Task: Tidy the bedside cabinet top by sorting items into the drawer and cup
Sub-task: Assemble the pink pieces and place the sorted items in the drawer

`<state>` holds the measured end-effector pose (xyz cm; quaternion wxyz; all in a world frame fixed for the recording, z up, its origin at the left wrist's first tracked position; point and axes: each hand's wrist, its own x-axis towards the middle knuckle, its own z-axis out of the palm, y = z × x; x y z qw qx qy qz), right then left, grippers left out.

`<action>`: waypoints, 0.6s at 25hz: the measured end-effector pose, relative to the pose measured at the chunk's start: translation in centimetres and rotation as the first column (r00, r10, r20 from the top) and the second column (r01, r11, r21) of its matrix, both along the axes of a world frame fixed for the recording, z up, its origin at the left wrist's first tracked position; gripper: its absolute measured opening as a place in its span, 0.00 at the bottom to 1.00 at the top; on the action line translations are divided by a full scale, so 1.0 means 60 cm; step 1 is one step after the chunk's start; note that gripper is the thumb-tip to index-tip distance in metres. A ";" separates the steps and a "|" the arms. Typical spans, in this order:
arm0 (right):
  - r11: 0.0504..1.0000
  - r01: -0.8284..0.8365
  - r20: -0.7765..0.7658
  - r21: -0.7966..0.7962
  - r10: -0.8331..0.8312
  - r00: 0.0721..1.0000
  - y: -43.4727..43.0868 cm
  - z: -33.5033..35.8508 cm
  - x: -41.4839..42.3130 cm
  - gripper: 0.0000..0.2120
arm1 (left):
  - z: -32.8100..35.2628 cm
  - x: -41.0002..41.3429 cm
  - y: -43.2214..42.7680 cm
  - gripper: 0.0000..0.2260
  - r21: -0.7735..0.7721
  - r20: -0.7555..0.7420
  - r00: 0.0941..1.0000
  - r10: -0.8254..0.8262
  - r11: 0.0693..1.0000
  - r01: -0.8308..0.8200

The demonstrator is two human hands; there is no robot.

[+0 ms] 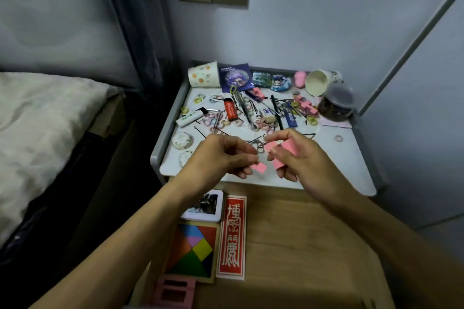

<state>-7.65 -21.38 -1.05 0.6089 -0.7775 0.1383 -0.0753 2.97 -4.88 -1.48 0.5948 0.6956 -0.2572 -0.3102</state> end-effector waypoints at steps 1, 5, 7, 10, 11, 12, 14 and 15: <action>0.997 0.017 -0.004 -0.081 -0.018 1.000 0.000 -0.004 -0.010 0.06 | -0.005 -0.014 -0.009 0.04 -0.011 -0.018 1.000 -0.012 1.000 0.011; 0.932 -0.061 -0.076 -0.357 0.036 0.996 0.002 -0.009 -0.018 0.09 | -0.017 -0.035 -0.022 0.07 -0.061 -0.088 0.995 0.038 0.997 -0.044; 0.934 -0.044 -0.073 -0.356 0.019 0.997 0.000 -0.007 -0.021 0.09 | -0.019 -0.036 -0.026 0.07 -0.070 -0.098 0.993 0.065 0.995 -0.072; 0.945 0.006 -0.020 -0.327 -0.013 1.000 0.003 -0.005 -0.024 0.07 | -0.020 -0.033 -0.026 0.07 -0.069 -0.092 0.992 0.090 0.993 -0.097; 0.941 0.006 -0.011 -0.337 -0.011 1.000 0.005 -0.006 -0.024 0.06 | -0.020 -0.032 -0.025 0.07 -0.064 -0.092 0.992 0.091 0.993 -0.097; 0.938 0.007 -0.006 -0.348 -0.009 1.000 0.008 -0.008 -0.024 0.06 | -0.020 -0.032 -0.024 0.08 -0.061 -0.095 0.991 0.091 0.993 -0.097; 0.933 0.020 0.011 -0.360 -0.018 1.000 0.013 -0.011 -0.023 0.06 | -0.020 -0.032 -0.022 0.08 -0.063 -0.108 0.989 0.098 0.992 -0.105; 0.934 0.030 0.023 -0.356 -0.024 0.999 0.014 -0.011 -0.023 0.06 | -0.021 -0.032 -0.021 0.08 -0.068 -0.111 0.988 0.106 0.991 -0.114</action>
